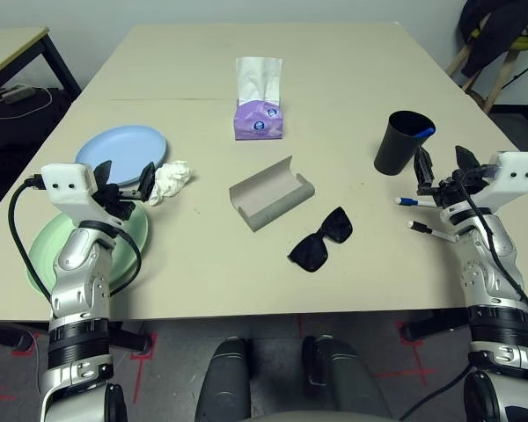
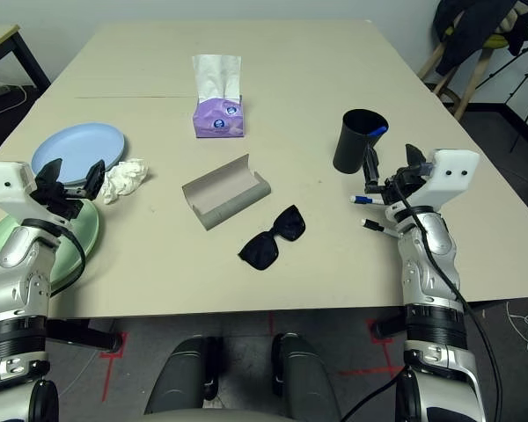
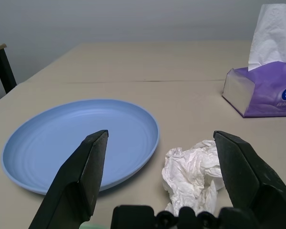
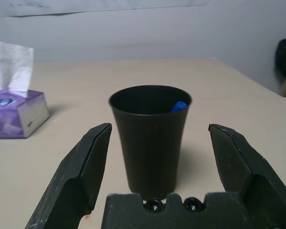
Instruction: Organize and tidy the items on the table.
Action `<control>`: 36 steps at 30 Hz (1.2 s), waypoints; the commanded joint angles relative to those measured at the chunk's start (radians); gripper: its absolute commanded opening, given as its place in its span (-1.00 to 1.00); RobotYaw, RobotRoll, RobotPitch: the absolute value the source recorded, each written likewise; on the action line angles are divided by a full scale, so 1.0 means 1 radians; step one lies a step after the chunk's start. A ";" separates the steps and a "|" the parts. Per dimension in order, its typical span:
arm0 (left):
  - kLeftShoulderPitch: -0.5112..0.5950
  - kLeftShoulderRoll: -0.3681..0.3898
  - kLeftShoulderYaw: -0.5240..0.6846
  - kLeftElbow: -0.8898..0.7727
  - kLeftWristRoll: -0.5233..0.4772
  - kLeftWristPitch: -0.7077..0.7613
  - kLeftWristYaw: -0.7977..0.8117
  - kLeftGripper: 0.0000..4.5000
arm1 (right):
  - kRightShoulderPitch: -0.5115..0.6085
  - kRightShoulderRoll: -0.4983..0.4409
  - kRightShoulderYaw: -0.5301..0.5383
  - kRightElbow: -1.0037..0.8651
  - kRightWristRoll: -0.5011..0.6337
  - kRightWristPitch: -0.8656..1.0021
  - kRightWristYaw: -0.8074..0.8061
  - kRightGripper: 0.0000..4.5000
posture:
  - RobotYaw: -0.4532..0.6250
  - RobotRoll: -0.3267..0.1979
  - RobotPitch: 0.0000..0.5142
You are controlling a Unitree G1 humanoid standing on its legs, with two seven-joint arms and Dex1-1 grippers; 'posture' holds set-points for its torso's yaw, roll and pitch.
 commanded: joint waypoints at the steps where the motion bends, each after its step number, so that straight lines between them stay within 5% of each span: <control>1: 0.017 0.002 0.004 -0.018 -0.009 0.015 0.002 1.00 | -0.013 -0.026 0.019 0.016 0.015 0.013 0.066 0.98 | 0.00 0.25 -0.65; 10: 0.039 0.014 0.004 -0.050 -0.007 0.023 -0.008 1.00 | -0.034 -0.098 0.116 -0.037 0.123 0.099 0.411 0.98 | 0.08 0.25 -0.63; 20: 0.083 0.067 0.035 -0.109 -0.021 0.065 -0.026 1.00 | -0.081 -0.200 0.289 -0.049 0.114 0.092 0.809 0.98 | 0.19 0.25 -0.61; 36: 0.228 0.396 0.229 -0.124 -0.113 0.536 -0.121 1.00 | -0.147 -0.164 0.399 0.067 0.014 -0.092 0.978 0.98 | 0.39 0.25 -0.60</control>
